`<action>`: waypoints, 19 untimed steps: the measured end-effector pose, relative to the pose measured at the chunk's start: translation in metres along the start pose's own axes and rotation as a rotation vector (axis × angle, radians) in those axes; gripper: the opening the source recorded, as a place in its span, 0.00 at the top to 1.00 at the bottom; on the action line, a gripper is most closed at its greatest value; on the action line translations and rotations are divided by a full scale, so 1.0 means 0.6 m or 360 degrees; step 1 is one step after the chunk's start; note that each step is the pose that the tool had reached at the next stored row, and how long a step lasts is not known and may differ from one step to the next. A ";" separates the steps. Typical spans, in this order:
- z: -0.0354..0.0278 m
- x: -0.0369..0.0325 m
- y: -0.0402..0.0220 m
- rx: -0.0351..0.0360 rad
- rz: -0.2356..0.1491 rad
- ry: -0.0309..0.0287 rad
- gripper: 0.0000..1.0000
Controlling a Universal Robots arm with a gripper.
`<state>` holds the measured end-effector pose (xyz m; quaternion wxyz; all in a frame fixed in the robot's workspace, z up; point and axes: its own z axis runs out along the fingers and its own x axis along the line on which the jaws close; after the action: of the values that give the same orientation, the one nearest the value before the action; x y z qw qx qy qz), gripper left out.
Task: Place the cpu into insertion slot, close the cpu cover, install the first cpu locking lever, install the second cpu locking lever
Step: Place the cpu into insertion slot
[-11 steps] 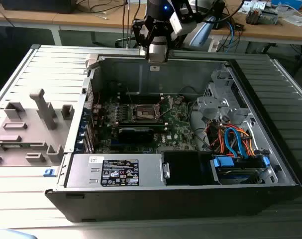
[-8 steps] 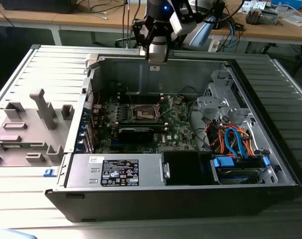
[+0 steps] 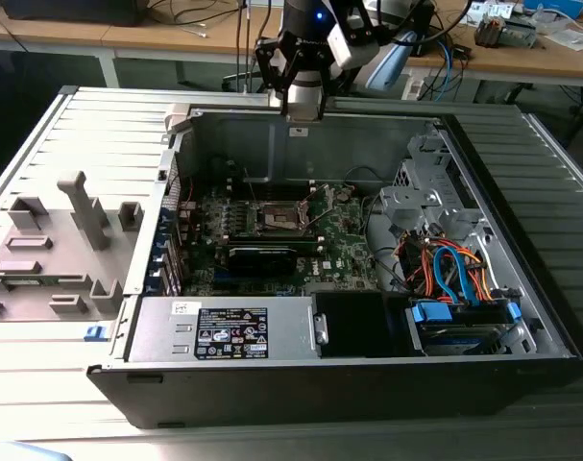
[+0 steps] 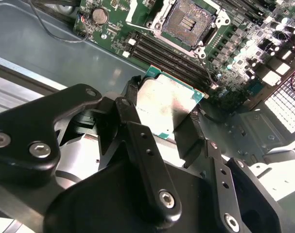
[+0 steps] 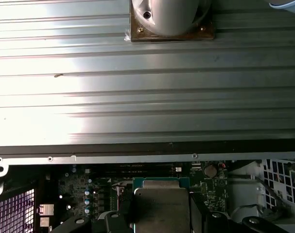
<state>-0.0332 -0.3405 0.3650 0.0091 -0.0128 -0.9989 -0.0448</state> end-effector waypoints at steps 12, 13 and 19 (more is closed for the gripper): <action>0.006 0.000 -0.003 0.0000 0.0000 0.00000 0.45; 0.006 0.001 -0.003 0.0000 0.0000 0.00001 0.45; 0.009 0.001 -0.003 0.0000 0.0000 0.00001 0.45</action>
<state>-0.0337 -0.3421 0.3594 0.0091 -0.0128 -0.9989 -0.0448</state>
